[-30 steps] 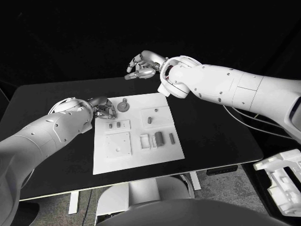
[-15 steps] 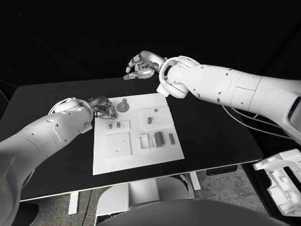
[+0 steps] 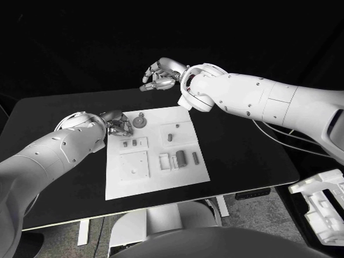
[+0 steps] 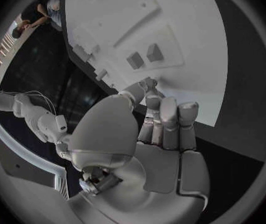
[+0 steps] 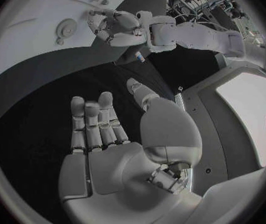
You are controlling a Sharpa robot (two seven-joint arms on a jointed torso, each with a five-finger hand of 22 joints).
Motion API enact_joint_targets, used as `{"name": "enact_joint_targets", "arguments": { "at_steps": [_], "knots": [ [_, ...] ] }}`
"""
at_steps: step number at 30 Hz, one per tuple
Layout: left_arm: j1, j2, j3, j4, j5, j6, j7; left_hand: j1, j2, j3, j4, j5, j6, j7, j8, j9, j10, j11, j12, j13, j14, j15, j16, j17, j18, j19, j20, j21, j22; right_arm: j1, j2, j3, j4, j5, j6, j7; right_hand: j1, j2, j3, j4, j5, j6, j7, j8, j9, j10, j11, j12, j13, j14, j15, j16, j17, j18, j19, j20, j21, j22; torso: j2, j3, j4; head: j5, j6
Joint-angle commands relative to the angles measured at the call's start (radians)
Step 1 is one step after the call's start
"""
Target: Assemble the parts on the task board
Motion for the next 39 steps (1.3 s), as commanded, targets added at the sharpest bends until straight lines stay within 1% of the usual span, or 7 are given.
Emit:
{"name": "enact_joint_targets", "arguments": {
  "at_steps": [1,10,12,19,26,34,39],
  "knots": [
    [0.001,0.005,0.0,0.0,0.008,0.021,-0.008,-0.003,0.01,0.005,0.0,0.004,0.035,0.03,0.003,0.002,-0.003,-0.005,-0.001,-0.001,-0.009,-0.001,0.002,-0.001,0.026,0.0,-0.009,0.058,0.002,0.001,0.002,0.001,0.0,-0.005,0.002,0.004,-0.004,-0.006,-0.005,-0.002,-0.003,0.001,0.002,0.002,0.001,0.004,0.0,0.004,-0.002,0.006,-0.003,0.004,-0.001,-0.006,0.003,-0.002,0.002,-0.002,0.0,-0.0003,-0.0001,-0.001,-0.001],
    [0.0,0.004,0.0,-0.008,0.008,0.044,-0.026,-0.003,0.011,0.006,0.001,0.004,0.036,0.03,0.003,0.002,-0.003,-0.005,-0.002,-0.001,-0.01,-0.001,0.002,-0.002,0.026,0.0,-0.009,0.058,0.002,0.001,0.003,0.001,-0.002,-0.005,0.002,0.004,-0.004,-0.006,-0.005,-0.002,-0.003,0.001,0.002,0.002,0.001,0.004,0.0,0.004,-0.002,0.006,-0.003,0.004,-0.001,-0.006,0.003,-0.002,0.002,-0.002,0.0,-0.0007,0.0002,0.0,-0.002],
    [0.0,0.004,0.0,-0.009,0.008,0.043,-0.026,-0.003,0.011,0.006,0.001,0.004,0.036,0.03,0.003,0.002,-0.003,-0.005,-0.002,-0.002,-0.01,-0.001,0.002,-0.002,0.026,0.0,-0.009,0.058,0.002,0.001,0.004,0.001,-0.003,-0.005,0.002,0.004,-0.004,-0.006,-0.005,-0.002,-0.003,0.001,0.002,0.002,0.001,0.004,0.0,0.004,-0.002,0.006,-0.003,0.004,-0.001,-0.006,0.003,-0.002,0.002,-0.002,0.0,-0.0013,0.0007,-0.001,-0.003],
    [0.0,0.005,0.0,-0.007,0.008,0.039,-0.024,-0.002,0.011,0.006,0.001,0.004,0.036,0.03,0.003,0.002,-0.004,-0.005,-0.002,-0.002,-0.01,-0.001,0.002,-0.002,0.026,-0.001,-0.009,0.058,0.002,0.001,0.006,0.001,-0.004,-0.005,0.002,0.005,-0.004,-0.006,-0.005,-0.002,-0.003,0.001,0.002,0.002,0.001,0.004,0.0,0.004,-0.002,0.006,-0.003,0.004,-0.001,-0.006,0.003,-0.002,0.002,-0.002,0.0,-0.0014,0.0003,0.0,-0.003],
    [0.0,0.005,0.0,-0.007,0.008,0.039,-0.021,-0.002,0.011,0.007,0.001,0.004,0.036,0.03,0.003,0.002,-0.004,-0.004,-0.002,-0.002,-0.01,-0.001,0.002,-0.002,0.026,-0.001,-0.009,0.058,0.002,0.001,0.006,0.001,-0.003,-0.005,0.001,0.005,-0.004,-0.006,-0.005,-0.002,-0.003,0.001,0.002,0.002,0.001,0.004,0.0,0.004,-0.002,0.006,-0.003,0.004,-0.001,-0.006,0.003,-0.002,0.002,-0.002,0.0,-0.0009,-0.0003,0.001,-0.002],
    [0.0,0.008,0.0,-0.006,0.008,0.028,-0.015,-0.002,0.011,0.007,0.001,0.004,0.036,0.03,0.002,0.002,-0.004,-0.004,-0.002,-0.002,-0.01,-0.001,0.002,-0.002,0.026,-0.001,-0.009,0.058,0.002,0.001,0.006,0.001,-0.002,-0.005,0.001,0.005,-0.004,-0.006,-0.005,-0.001,-0.003,0.001,0.002,0.002,0.001,0.004,0.0,0.004,-0.002,0.006,-0.003,0.004,-0.001,-0.006,0.003,-0.002,0.002,-0.002,0.001,-0.0006,-0.0006,0.001,-0.002],
    [0.0,0.01,0.0,-0.006,0.008,-0.002,-0.013,-0.002,0.011,0.007,0.001,0.004,0.036,0.03,0.002,0.002,-0.004,-0.004,-0.002,-0.002,-0.01,-0.001,0.002,-0.002,0.026,-0.001,-0.009,0.058,0.002,0.001,0.006,0.001,-0.001,-0.005,0.001,0.004,-0.004,-0.006,-0.005,-0.001,-0.003,0.001,0.002,0.002,0.001,0.004,0.0,0.004,-0.002,0.006,-0.003,0.004,-0.001,-0.006,0.003,-0.002,0.002,-0.002,0.001,0.0001,-0.0021,0.001,-0.001]
  ]
}}
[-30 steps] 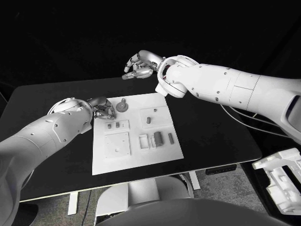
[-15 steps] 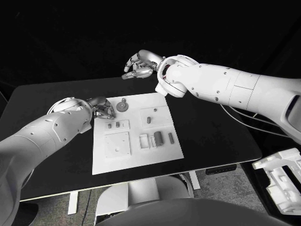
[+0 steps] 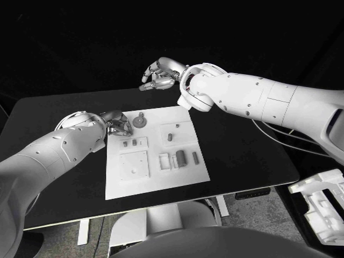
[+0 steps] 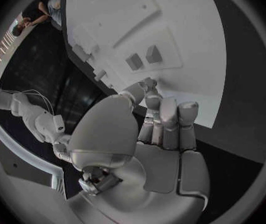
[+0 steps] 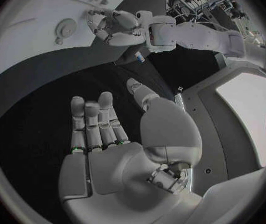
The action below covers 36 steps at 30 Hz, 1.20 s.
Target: Assemble the parts on the task board
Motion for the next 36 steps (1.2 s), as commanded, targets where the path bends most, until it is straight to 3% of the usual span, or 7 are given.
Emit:
{"name": "enact_joint_targets", "arguments": {
  "at_steps": [1,8,17,24,36],
  "knots": [
    [-0.001,0.004,0.0,0.003,0.003,-0.031,0.008,0.0,0.006,0.006,-0.001,0.003,0.036,0.03,0.005,0.002,-0.004,-0.004,-0.002,-0.001,-0.007,0.003,0.002,-0.001,0.026,-0.003,-0.007,0.058,0.002,0.0,0.001,0.001,0.001,-0.005,0.001,0.004,-0.004,-0.006,-0.005,-0.001,-0.003,0.001,0.002,0.002,0.001,0.004,0.0,0.004,-0.002,0.006,-0.003,0.004,-0.001,-0.006,0.003,-0.002,0.002,-0.001,0.001,0.0002,-0.0007,0.0,0.0],
    [0.0,0.004,0.0,0.0,0.006,-0.041,0.011,0.0,0.007,0.006,-0.001,0.003,0.036,0.03,0.005,0.002,-0.004,-0.004,-0.002,-0.001,-0.007,0.003,0.002,-0.001,0.026,-0.003,-0.007,0.058,0.002,0.0,0.003,0.001,-0.001,-0.005,0.001,0.004,-0.004,-0.006,-0.006,-0.001,-0.003,0.001,0.002,0.002,0.001,0.004,0.0,0.004,-0.002,0.006,-0.003,0.004,-0.001,-0.006,0.003,-0.002,0.002,-0.001,-0.001,0.0001,0.0014,-0.002,-0.001],
    [-0.001,0.005,0.0,-0.001,0.006,0.032,-0.026,0.0,0.007,0.006,-0.001,0.003,0.036,0.03,0.005,0.002,-0.004,-0.004,-0.002,-0.001,-0.007,0.003,0.002,-0.001,0.026,-0.003,-0.007,0.058,0.002,0.0,0.004,0.001,-0.003,-0.005,0.001,0.005,-0.005,-0.007,-0.006,-0.001,-0.002,0.001,0.002,0.002,0.001,0.004,0.0,0.004,-0.002,0.006,-0.004,0.004,-0.002,-0.006,0.003,-0.002,0.001,-0.001,0.0,-0.0006,0.0016,-0.002,-0.002],
    [-0.001,0.005,0.0,-0.003,0.006,0.049,-0.039,0.0,0.007,0.008,0.0,0.003,0.032,0.03,0.002,0.001,-0.006,-0.004,-0.003,-0.002,-0.009,0.003,0.001,-0.002,0.025,-0.005,-0.007,0.058,0.001,0.0,0.005,0.001,-0.004,-0.005,0.001,0.005,-0.005,-0.007,-0.006,-0.001,-0.002,0.001,0.002,0.002,0.001,0.004,0.0,0.004,-0.002,0.006,-0.004,0.004,-0.002,-0.006,0.003,-0.002,0.001,-0.001,0.0,-0.0013,0.001,-0.001,-0.004],
    [-0.001,0.006,0.0,-0.003,0.008,0.024,-0.036,-0.01,0.0,0.019,0.003,0.003,-0.098,0.018,-0.061,-0.025,-0.033,0.011,-0.009,-0.008,-0.032,0.013,0.001,-0.008,0.018,-0.023,-0.004,0.055,0.0,0.0,0.006,0.001,-0.006,-0.005,0.001,0.005,-0.005,-0.007,-0.006,-0.001,-0.002,0.001,0.002,0.002,0.001,0.004,0.0,0.004,-0.002,0.006,-0.004,0.004,-0.002,-0.006,0.003,-0.002,0.001,-0.001,-0.001,-0.0016,0.0017,-0.002,-0.003]
  ]
}}
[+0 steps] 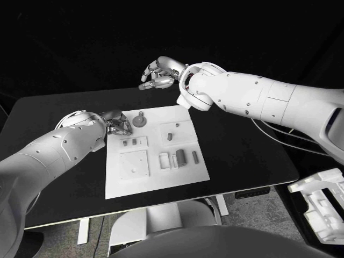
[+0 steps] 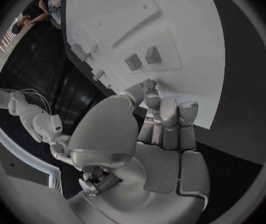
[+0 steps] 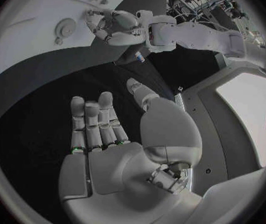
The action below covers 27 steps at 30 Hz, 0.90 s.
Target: Assemble the parts on the task board
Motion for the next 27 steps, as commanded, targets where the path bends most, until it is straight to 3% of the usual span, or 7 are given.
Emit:
{"name": "enact_joint_targets", "arguments": {
  "at_steps": [1,10,16,27],
  "knots": [
    [-0.001,0.002,0.0,0.0,0.003,0.007,-0.005,-0.012,0.002,0.003,-0.001,0.003,-0.014,0.0,-0.005,-0.003,-0.005,0.003,-0.002,-0.001,-0.007,0.003,0.001,-0.001,0.018,-0.004,0.0,0.055,0.001,0.0,0.002,0.001,0.0,-0.005,0.001,0.005,-0.005,-0.007,-0.006,-0.001,-0.002,0.001,0.002,0.002,0.001,0.004,0.0,0.004,-0.002,0.006,-0.004,0.004,-0.001,-0.006,0.003,-0.002,0.001,-0.002,0.0,-0.0004,0.0004,0.0,0.001],
    [-0.001,0.002,0.0,0.0,0.007,0.01,-0.003,-0.016,0.001,0.003,0.0,0.003,-0.035,-0.009,-0.009,-0.006,-0.007,0.005,-0.001,-0.002,-0.006,0.004,0.004,-0.001,0.017,-0.005,0.0,0.057,0.001,0.0,0.002,0.001,-0.002,-0.005,0.002,0.005,-0.005,-0.007,-0.006,-0.001,-0.002,0.001,0.002,0.002,0.001,0.004,0.0,0.004,-0.002,0.006,-0.004,0.004,-0.001,-0.006,0.003,-0.002,0.001,-0.002,0.0,0.0003,0.0003,0.0,0.001],
    [-0.001,0.001,0.0,0.001,0.008,0.006,0.001,-0.028,-0.034,-0.012,-0.003,0.001,-0.041,-0.019,0.001,-0.004,-0.009,0.008,0.002,-0.002,-0.006,0.004,0.009,-0.001,0.016,-0.005,0.0,0.061,0.003,0.0,0.002,0.001,-0.004,-0.005,0.002,0.005,-0.006,-0.007,-0.006,-0.001,-0.002,0.001,0.002,0.002,0.001,0.004,0.0,0.004,-0.002,0.006,-0.004,0.004,-0.001,-0.006,0.003,-0.002,0.001,-0.002,0.0,0.0002,0.0017,0.001,0.0],
    [-0.001,-0.002,0.0,0.002,0.016,-0.006,0.0,-0.031,-0.041,-0.016,-0.003,0.002,-0.037,-0.022,0.006,-0.002,-0.007,0.007,0.004,-0.001,-0.005,0.004,0.012,-0.001,0.016,-0.004,0.0,0.063,0.004,0.0,0.002,0.001,-0.005,-0.005,0.003,0.005,-0.006,-0.007,-0.006,-0.001,-0.002,0.001,0.002,0.002,0.001,0.004,0.0,0.004,-0.002,0.006,-0.004,0.004,-0.002,-0.006,0.003,-0.002,0.001,-0.002,0.0,-0.0017,0.0009,0.006,0.0]
  ]
}}
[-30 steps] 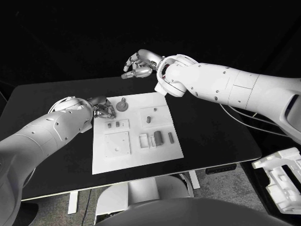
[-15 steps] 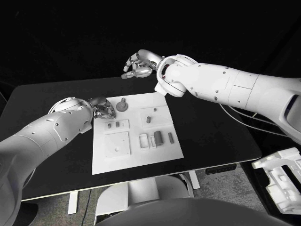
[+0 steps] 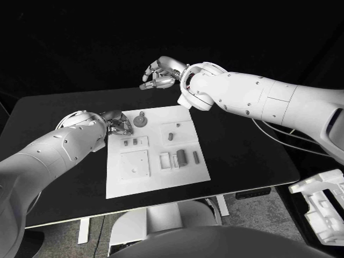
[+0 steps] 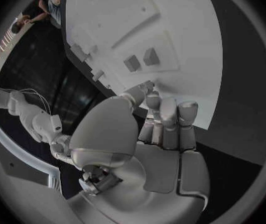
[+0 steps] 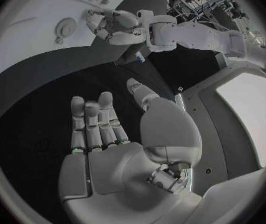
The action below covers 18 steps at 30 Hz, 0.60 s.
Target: Assemble the parts on the task board
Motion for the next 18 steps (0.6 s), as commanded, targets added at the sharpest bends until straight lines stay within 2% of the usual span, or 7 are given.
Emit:
{"name": "enact_joint_targets", "arguments": {
  "at_steps": [1,10,18],
  "knots": [
    [0.0,0.0,0.0,0.003,0.013,-0.005,0.003,-0.003,-0.01,-0.006,0.001,0.002,0.0,-0.006,0.005,0.002,-0.004,0.004,0.004,0.0,-0.001,0.0,0.007,-0.001,0.016,-0.003,-0.002,0.063,0.001,0.0,0.0,0.001,0.0,-0.005,0.003,0.005,-0.006,-0.007,-0.006,-0.001,-0.002,0.001,0.002,0.002,0.001,0.004,0.0,0.004,-0.001,0.006,-0.004,0.004,-0.001,-0.006,0.003,-0.002,0.001,-0.001,0.0,-0.0012,-0.0002,0.002,0.0],
    [0.0,0.0,0.0,0.002,0.016,-0.009,0.002,-0.003,-0.012,-0.007,0.001,0.002,0.004,-0.006,0.008,0.003,-0.003,0.004,0.005,0.0,0.0,0.0,0.008,-0.001,0.017,-0.002,-0.002,0.064,0.001,0.0,0.0,0.001,-0.001,-0.005,0.004,0.005,-0.006,-0.007,-0.006,-0.001,-0.002,0.001,0.002,0.002,0.001,0.004,0.0,0.004,-0.001,0.006,-0.004,0.004,-0.001,-0.006,0.003,-0.002,0.001,-0.001,0.0,-0.001,-0.0007,0.004,0.0],
    [0.001,-0.002,0.001,0.001,0.02,-0.017,0.004,-0.003,-0.012,-0.007,0.001,0.002,0.006,-0.007,0.009,0.004,-0.002,0.004,0.006,0.0,0.001,0.0,0.009,-0.001,0.017,-0.001,-0.003,0.065,0.002,0.0,-0.001,0.001,-0.001,-0.005,0.005,0.005,-0.006,-0.007,-0.007,0.0,-0.002,0.001,0.002,0.002,0.001,0.004,0.0,0.004,-0.001,0.006,-0.004,0.004,-0.001,-0.006,0.003,-0.002,0.001,-0.001,0.0,-0.0011,0.0013,0.003,0.002]
  ]
}}
